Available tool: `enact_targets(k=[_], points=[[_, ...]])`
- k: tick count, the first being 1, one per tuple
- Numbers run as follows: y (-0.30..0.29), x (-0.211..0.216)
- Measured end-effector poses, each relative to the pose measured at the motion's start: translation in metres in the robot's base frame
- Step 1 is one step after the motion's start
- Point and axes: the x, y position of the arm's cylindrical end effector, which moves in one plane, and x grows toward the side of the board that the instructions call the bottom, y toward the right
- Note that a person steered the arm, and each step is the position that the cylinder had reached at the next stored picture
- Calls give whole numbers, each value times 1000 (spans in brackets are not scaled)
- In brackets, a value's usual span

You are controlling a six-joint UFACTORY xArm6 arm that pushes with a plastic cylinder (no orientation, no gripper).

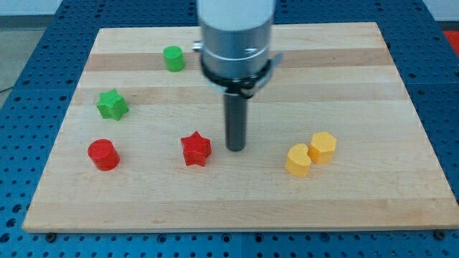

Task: Slide the red star closer to the red circle

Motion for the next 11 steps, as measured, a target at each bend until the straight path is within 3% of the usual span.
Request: enact_targets(k=[2,4,5,6,8,9,10,11], points=[[-88,6],[-72,1],[-69,38],[-82,60],[-157,57],[-136,57],[-97,41],[-95,17]])
